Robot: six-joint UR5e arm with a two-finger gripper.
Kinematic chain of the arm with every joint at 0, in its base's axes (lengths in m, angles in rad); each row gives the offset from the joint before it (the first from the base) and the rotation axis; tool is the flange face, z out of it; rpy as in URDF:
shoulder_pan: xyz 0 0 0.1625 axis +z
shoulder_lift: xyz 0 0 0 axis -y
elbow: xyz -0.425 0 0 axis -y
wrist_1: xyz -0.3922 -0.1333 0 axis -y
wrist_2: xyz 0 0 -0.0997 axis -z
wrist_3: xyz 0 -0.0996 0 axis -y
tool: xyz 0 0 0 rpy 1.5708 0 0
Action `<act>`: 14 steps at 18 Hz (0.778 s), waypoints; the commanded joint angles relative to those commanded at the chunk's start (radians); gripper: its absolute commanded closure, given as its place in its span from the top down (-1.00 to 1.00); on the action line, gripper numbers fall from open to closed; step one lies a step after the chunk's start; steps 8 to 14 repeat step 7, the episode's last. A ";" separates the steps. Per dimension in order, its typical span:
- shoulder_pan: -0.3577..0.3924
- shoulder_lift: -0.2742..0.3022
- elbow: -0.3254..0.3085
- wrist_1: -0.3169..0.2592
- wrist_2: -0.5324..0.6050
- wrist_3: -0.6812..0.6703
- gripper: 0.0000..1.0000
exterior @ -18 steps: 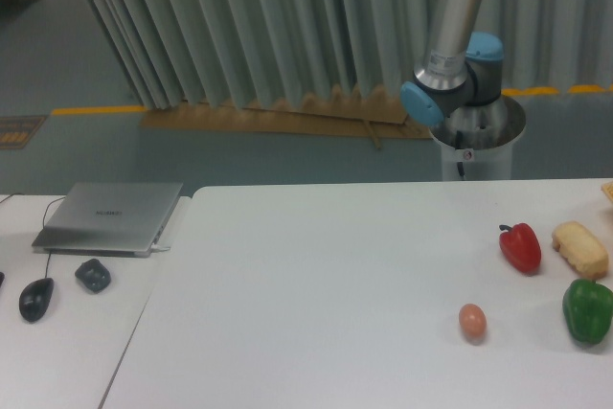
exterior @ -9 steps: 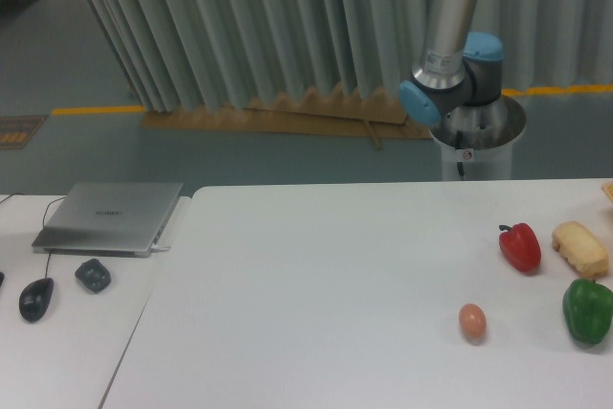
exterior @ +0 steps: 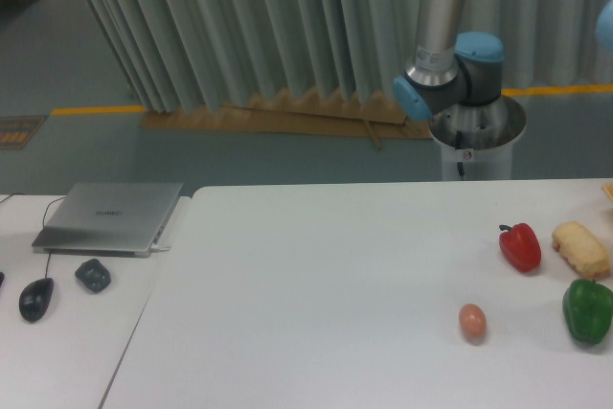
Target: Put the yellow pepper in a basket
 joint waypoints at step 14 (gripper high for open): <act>-0.072 0.031 -0.020 -0.003 -0.009 -0.085 1.00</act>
